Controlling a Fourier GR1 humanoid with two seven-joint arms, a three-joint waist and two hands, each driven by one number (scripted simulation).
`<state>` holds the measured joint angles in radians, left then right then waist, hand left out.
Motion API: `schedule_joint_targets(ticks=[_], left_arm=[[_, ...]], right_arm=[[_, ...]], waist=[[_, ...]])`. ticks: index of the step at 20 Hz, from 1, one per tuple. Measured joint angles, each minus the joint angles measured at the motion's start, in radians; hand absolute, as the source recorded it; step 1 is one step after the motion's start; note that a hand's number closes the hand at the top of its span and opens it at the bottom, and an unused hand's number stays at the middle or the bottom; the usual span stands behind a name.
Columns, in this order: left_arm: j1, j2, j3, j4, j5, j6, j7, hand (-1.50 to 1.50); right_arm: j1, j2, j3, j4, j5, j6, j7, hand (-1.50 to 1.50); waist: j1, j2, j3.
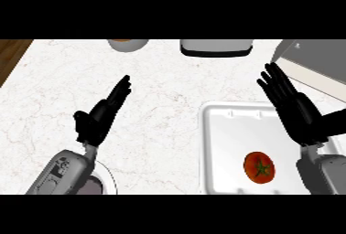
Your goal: Pick the cupcake from the tray and place it in the tiered shelf
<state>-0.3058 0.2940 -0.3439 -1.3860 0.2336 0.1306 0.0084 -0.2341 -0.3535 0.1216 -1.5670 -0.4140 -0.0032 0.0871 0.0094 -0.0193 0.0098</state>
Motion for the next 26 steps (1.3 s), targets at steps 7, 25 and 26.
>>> schedule_joint_targets(ticks=[7, 25, 26], left_arm=[[-0.004, 0.019, 0.029, 0.008, -0.060, 0.056, -0.016, 0.00], [0.043, -0.011, 0.013, 0.002, -0.106, 0.099, -0.026, 0.00], [0.047, -0.012, 0.010, 0.004, -0.108, 0.098, -0.025, 0.00]], right_arm=[[-0.098, -0.149, -0.105, 0.154, -0.148, 0.340, -0.079, 1.50], [-0.198, -0.396, -0.272, 0.727, 0.151, 0.552, -0.706, -1.50], [-0.212, -0.417, -0.254, 0.734, 0.179, 0.555, -0.710, -1.50]], waist=[[0.023, 0.032, 0.000], [0.043, 0.040, -0.004], [0.044, 0.039, -0.004]])
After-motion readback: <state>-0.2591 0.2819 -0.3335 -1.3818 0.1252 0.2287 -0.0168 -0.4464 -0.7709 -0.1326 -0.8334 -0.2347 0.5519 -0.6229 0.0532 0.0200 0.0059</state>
